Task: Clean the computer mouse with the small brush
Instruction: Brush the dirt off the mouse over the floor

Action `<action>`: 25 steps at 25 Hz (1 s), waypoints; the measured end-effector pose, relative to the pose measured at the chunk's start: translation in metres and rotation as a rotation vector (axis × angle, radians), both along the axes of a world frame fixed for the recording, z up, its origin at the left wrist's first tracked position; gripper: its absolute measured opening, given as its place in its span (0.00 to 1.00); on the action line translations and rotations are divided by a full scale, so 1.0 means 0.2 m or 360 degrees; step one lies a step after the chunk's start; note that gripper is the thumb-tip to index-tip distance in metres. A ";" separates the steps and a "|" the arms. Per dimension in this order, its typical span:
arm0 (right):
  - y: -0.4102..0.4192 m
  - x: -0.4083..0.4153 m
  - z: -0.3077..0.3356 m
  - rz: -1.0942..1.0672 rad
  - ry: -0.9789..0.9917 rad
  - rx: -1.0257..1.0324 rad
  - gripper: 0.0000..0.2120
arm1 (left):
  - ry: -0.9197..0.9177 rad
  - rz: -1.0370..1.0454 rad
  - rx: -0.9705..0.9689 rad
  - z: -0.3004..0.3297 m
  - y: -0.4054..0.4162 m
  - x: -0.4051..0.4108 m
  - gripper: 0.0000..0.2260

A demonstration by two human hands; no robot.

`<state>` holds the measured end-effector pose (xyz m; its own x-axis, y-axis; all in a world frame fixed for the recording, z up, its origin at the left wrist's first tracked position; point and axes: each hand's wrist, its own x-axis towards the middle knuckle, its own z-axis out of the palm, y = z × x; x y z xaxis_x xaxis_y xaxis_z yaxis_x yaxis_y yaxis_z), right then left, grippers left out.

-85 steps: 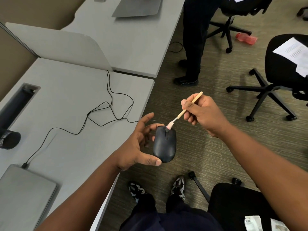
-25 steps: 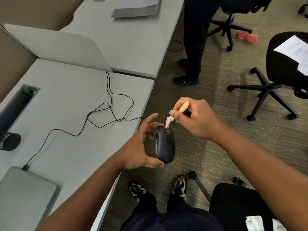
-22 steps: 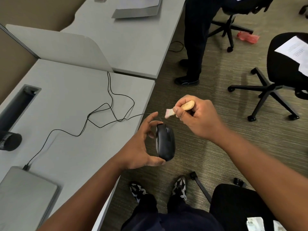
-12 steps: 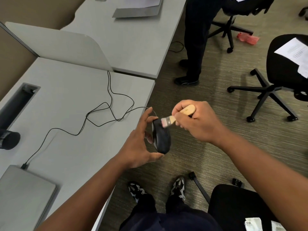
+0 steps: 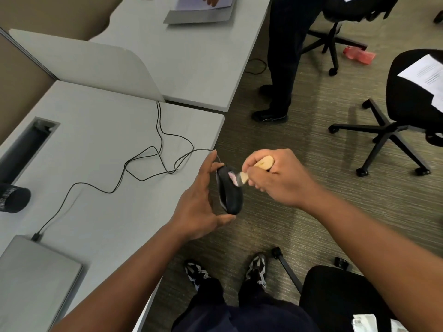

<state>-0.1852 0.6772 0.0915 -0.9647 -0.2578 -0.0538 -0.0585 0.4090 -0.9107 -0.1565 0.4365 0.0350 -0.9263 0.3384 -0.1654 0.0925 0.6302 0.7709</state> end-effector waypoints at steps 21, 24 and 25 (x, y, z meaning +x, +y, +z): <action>-0.01 0.00 0.01 -0.0036 0.0031 -0.0004 0.08 | 0.0019 0.0038 0.0107 -0.02 0.00 0.01 0.67; 0.03 0.02 0.02 0.0031 -0.0098 0.0002 0.09 | 0.0023 0.0090 0.0174 -0.05 -0.02 0.02 0.67; 0.06 0.01 0.02 -0.0031 -0.0110 -0.0060 0.08 | 0.0024 0.0093 0.0180 -0.05 -0.03 0.02 0.67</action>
<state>-0.1830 0.6887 0.0957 -0.9639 -0.2420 -0.1108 0.0124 0.3749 -0.9270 -0.1521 0.4311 0.0247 -0.9472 0.2992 -0.1150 0.0703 0.5439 0.8362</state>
